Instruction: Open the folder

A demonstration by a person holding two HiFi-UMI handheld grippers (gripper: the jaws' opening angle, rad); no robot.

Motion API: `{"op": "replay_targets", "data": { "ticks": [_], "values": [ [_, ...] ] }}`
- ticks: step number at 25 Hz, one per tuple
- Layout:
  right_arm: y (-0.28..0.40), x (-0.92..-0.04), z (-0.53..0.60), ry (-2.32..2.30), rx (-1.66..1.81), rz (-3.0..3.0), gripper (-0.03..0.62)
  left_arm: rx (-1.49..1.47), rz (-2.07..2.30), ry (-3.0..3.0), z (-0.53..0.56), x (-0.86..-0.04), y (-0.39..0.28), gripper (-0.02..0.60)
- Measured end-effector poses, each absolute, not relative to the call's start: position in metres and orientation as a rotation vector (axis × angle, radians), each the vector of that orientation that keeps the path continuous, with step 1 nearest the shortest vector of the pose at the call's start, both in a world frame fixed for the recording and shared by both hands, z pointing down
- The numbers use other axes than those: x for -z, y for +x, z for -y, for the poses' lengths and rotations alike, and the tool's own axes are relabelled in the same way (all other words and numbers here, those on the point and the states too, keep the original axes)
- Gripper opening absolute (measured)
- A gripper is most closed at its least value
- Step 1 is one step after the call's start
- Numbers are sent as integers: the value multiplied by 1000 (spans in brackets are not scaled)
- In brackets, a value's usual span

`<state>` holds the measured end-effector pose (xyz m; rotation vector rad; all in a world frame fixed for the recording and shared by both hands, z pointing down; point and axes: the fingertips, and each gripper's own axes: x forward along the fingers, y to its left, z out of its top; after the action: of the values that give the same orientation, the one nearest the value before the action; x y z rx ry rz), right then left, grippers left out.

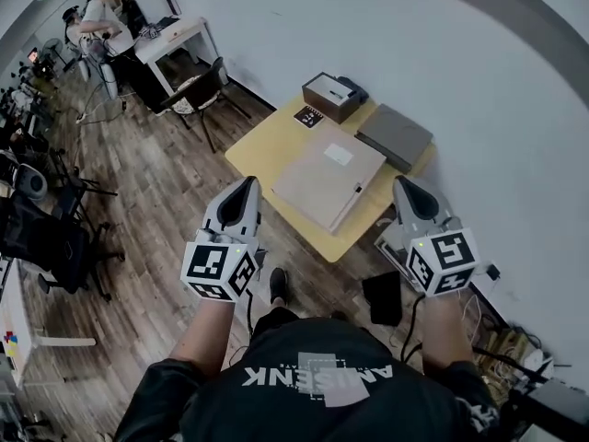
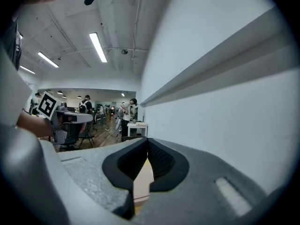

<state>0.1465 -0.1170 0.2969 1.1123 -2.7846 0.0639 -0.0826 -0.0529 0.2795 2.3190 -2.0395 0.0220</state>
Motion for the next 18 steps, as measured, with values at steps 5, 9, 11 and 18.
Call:
{"op": "replay_targets", "data": {
  "ticks": [5, 9, 11, 18],
  "values": [
    [131, -289, 141, 1302, -57, 2692, 3, -76, 1901, 2420, 103, -287, -112, 0],
    [119, -284, 161, 1458, -89, 2625, 3, -112, 1786, 2547, 144, -281, -133, 0],
    [111, -283, 172, 1517, -94, 2596, 3, -100, 1749, 2586, 164, -278, -145, 0],
    [98, -278, 187, 1711, -81, 2483, 3, -71, 1601, 2664, 210, -283, -166, 0]
  ]
}}
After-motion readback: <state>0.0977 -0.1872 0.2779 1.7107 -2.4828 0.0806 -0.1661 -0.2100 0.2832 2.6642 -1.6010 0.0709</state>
